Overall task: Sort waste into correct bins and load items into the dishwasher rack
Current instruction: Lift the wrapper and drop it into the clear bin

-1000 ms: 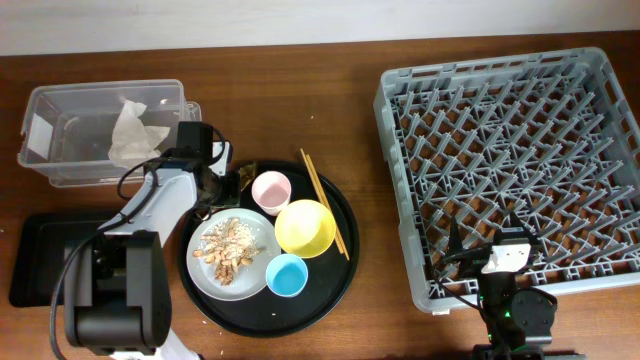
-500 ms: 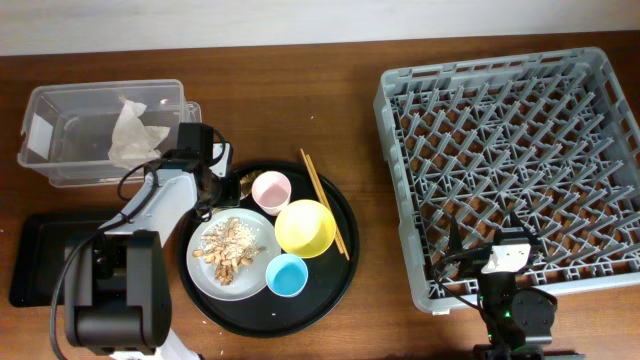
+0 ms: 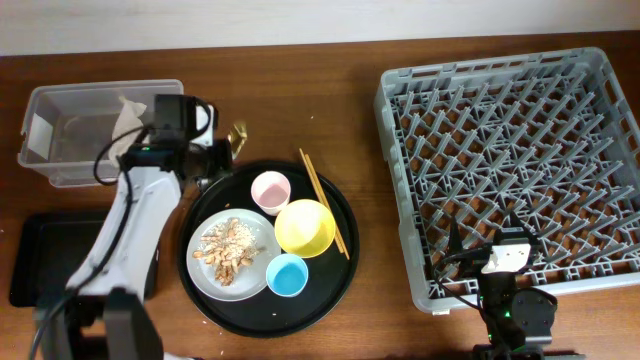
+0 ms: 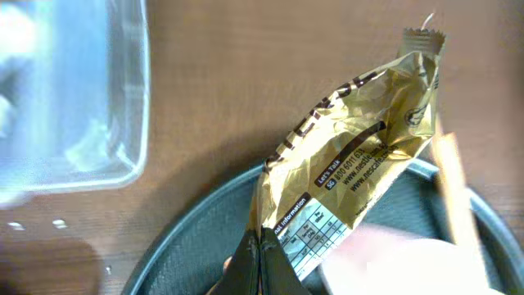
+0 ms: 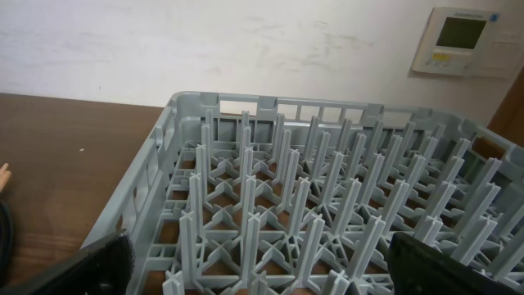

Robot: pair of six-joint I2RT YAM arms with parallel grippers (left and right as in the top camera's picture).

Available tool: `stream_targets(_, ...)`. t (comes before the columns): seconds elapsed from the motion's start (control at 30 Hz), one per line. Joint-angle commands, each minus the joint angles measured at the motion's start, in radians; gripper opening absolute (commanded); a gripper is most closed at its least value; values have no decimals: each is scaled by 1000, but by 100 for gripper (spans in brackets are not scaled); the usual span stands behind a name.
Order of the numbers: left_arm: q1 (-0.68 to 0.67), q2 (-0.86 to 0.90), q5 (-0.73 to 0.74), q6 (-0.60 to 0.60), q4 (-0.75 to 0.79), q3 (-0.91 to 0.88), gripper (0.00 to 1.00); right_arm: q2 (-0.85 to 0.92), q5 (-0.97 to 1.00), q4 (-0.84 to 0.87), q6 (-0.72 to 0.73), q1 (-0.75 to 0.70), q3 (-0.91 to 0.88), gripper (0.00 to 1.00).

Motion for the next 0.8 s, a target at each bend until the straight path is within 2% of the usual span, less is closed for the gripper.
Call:
stream_targets(0.0,-2,-104,-86,-76,76,24,1,-8,5,-3,-7,-5,-7,99)
stream_targets(0.17,45,-126,-366,-310,180,24,1,-8,5,-3,-7,-5,-7,99)
stream_targets(0.43,186,-46,-380,-756,248,24,2,-8,5,-3,-7,-5,-7,99)
stream_targets(0.5,204,-14,-377,-810,278,24,3,-8,5,-3,-7,-5,-7,99)
stream_targets(0.63,229,58,-354,-815,376,24,12,-8,5,-3,-7,-5,-7,99)
stream_targets(0.67,230,68,-347,-815,387,24,20,-8,5,-3,-7,-5,-7,99)
stream_targets(0.7,230,71,-343,-815,394,24,34,-9,5,-3,-7,-5,-7,99)
stream_targets(0.77,230,71,-343,-815,401,24,40,-9,5,-3,-7,-5,-7,99)
